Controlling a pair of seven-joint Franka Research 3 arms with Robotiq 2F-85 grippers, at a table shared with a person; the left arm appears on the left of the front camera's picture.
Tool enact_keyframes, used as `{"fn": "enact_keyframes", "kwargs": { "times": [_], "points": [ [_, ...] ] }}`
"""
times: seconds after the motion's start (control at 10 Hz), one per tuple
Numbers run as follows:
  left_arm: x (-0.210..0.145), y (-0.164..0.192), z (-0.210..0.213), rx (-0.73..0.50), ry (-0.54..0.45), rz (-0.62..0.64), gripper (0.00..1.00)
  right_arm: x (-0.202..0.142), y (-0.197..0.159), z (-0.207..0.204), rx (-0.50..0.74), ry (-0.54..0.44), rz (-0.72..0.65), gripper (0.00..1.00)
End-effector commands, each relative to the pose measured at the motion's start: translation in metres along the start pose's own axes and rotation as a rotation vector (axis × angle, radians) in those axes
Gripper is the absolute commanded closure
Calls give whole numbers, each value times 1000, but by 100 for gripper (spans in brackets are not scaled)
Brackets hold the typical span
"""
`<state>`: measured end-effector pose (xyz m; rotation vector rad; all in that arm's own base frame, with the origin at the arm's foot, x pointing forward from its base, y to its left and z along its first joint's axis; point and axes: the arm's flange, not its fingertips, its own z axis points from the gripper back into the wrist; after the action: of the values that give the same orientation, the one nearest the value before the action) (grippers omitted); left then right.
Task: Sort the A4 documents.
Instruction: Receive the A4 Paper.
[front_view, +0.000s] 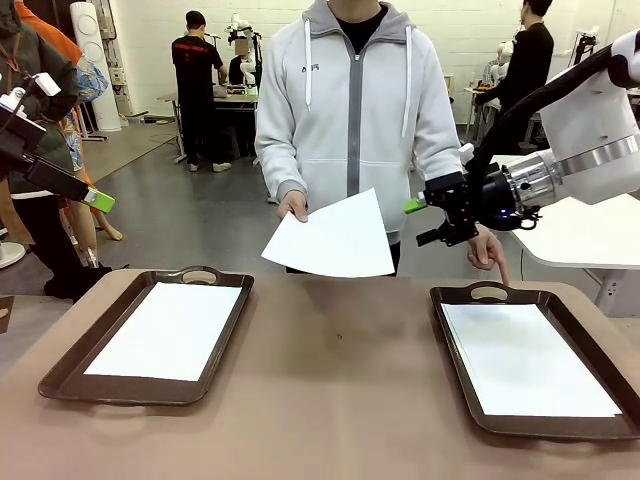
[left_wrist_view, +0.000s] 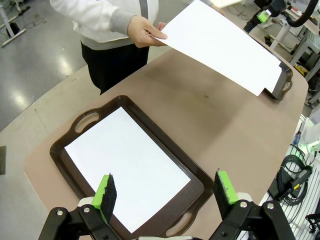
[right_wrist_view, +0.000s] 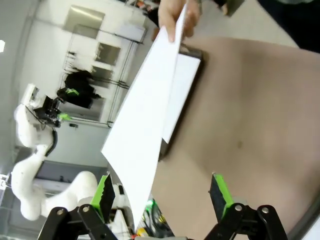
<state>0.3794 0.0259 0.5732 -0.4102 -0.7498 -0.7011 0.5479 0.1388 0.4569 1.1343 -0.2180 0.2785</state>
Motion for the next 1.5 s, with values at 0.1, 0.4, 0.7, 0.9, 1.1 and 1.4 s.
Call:
{"fn": "enact_keyframes", "kwargs": {
  "times": [0.1,0.4,0.7,0.9,1.1,1.4],
  "points": [
    [-1,0,-1,5,7,-14,0,7,-10,-20,103,1,-66,0],
    [-1,0,-1,5,7,-14,0,14,-18,-52,142,50,-121,0],
    [-1,0,-1,5,7,-14,0,26,-23,-68,211,53,-227,0],
    [-1,0,-1,5,7,-14,0,32,-32,-73,231,36,-324,0],
    [-1,0,-1,5,7,-14,0,34,-37,-76,216,26,-364,0],
    [-1,0,-1,5,7,-14,0,35,-43,-75,239,24,-377,0]
  ]
}}
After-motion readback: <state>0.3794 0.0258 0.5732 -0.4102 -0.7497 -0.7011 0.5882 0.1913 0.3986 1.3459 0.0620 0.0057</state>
